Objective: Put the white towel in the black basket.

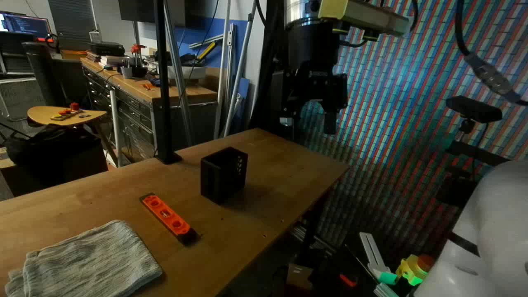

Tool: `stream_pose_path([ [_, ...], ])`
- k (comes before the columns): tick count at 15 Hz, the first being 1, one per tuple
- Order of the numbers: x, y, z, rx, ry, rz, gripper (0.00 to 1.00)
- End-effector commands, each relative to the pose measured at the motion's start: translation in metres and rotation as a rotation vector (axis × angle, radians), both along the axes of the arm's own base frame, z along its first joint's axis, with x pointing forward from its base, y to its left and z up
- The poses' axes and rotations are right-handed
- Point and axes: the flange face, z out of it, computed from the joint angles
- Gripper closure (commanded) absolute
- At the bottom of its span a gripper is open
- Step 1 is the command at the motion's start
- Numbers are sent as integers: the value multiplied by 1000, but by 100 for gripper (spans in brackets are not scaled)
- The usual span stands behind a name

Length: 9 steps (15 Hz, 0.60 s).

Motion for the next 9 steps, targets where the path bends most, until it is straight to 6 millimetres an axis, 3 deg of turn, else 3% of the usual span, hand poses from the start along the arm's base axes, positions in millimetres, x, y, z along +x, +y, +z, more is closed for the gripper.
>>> stream_pose_path([
  [1,1,0,2,0,-4,0,0],
  [9,1,0,7,0,-16,1,0],
])
